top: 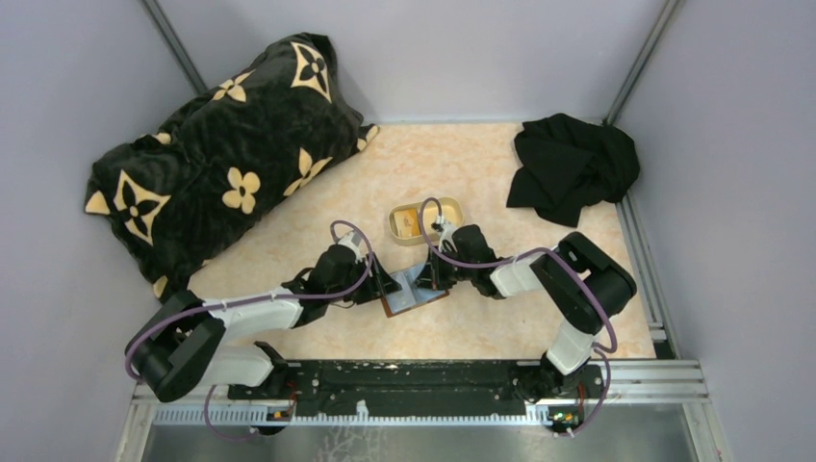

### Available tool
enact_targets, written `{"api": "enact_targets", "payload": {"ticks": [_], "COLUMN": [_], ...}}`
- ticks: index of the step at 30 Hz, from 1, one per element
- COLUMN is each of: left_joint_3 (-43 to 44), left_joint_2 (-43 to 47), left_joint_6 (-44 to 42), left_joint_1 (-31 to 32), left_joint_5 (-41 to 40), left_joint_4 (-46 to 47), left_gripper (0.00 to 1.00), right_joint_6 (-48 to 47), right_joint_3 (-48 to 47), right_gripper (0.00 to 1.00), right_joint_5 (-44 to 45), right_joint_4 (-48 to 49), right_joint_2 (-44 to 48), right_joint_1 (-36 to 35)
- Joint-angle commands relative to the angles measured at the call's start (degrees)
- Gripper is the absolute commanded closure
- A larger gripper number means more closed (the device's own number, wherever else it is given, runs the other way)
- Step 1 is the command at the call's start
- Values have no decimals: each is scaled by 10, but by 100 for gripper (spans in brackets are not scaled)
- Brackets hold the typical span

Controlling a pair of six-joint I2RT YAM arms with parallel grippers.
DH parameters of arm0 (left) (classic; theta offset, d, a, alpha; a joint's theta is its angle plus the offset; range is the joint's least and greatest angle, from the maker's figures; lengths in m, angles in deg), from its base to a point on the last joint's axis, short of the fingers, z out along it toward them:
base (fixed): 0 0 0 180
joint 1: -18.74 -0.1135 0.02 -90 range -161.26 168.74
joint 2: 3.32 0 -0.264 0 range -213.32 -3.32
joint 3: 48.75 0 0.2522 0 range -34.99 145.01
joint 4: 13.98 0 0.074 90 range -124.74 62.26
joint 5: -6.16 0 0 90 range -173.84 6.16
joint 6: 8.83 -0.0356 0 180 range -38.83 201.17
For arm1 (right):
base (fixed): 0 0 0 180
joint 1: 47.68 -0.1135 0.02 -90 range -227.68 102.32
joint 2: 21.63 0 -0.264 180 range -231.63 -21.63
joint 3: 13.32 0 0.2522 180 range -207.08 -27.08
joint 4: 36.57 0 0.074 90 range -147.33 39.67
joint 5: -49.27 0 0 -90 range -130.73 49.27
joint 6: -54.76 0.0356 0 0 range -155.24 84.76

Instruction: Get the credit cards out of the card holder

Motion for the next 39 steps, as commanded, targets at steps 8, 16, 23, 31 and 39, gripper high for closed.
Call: {"api": "enact_targets", "payload": {"ticks": [8, 16, 23, 31, 39], "left_joint_3": [-1, 2, 6, -5, -4], "left_joint_2": [-15, -42, -49, -54, -41], "left_joint_6": [8, 15, 23, 58, 69], "left_joint_1": [4, 4, 5, 11, 19], "left_joint_5": [0, 13, 24, 23, 11], "left_joint_4": [24, 59, 82, 126, 147], "left_gripper": [38, 38, 38, 38, 38], "right_joint_6": [-19, -17, -14, -12, -11], "right_joint_3": [14, 19, 23, 28, 32], "right_gripper": [100, 100, 100, 100, 100], "right_joint_5": [19, 17, 12, 13, 12], "right_joint_4": [-64, -59, -50, -44, -37], "right_joint_2": [-34, -34, -39, -39, -42], "right_joint_1": [-7, -8, -7, -7, -7]}}
